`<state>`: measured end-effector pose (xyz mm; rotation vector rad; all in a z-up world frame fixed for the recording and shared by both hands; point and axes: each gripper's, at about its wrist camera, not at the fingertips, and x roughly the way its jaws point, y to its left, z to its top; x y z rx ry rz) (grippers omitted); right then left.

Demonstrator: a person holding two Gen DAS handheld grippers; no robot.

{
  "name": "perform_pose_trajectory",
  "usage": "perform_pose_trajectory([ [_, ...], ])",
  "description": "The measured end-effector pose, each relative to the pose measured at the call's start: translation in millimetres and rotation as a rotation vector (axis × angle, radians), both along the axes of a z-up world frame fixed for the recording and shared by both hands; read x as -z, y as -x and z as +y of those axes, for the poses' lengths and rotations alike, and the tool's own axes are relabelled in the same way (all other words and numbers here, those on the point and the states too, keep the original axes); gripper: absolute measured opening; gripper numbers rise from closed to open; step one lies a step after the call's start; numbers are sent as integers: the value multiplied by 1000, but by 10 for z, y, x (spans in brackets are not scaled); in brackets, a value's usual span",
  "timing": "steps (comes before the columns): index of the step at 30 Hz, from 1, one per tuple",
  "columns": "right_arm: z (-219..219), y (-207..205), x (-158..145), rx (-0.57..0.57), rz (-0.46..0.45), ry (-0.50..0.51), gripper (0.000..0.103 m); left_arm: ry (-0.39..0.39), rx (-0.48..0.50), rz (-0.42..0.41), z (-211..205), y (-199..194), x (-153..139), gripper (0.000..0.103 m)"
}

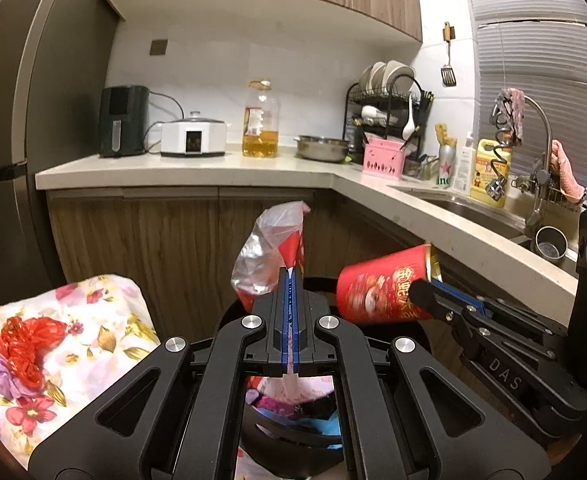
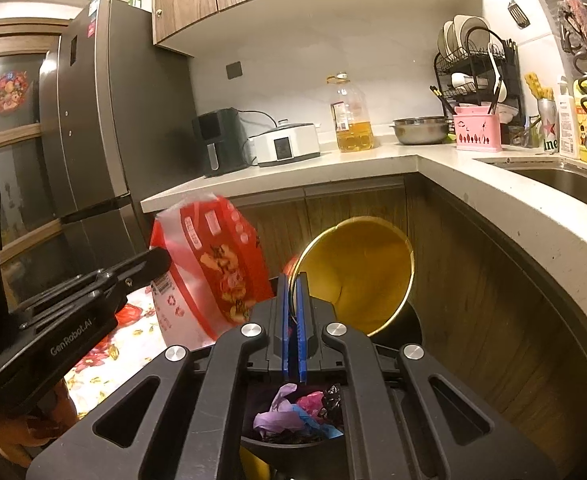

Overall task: Collect trash
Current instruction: 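Open both tools to drop the snack bag and cup into the bin, then move both open tools back over the purple glove and red plastic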

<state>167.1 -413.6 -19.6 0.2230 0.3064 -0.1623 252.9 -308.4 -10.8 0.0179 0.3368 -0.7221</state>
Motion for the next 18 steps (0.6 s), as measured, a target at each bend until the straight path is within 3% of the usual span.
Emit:
perform_pose_trajectory([
  [2,-19,-10,7,2,2,-2,17,-5,-6,4,8,-13,22,8],
  [4,-38,-6,13,10,6,-6,19,-3,-16,4,36,-20,38,34],
  [6,-56,15,16,20,6,-10,24,6,-30,0,73,-20,45,54],
  [9,-72,50,14,31,6,-20,29,23,-53,2,152,-17,44,63],
  [12,-48,94,5,33,-2,-29,42,24,-96,-6,270,14,47,74],
  [18,88,179,-26,27,-26,-36,66,23,-212,8,594,54,89,81],
])
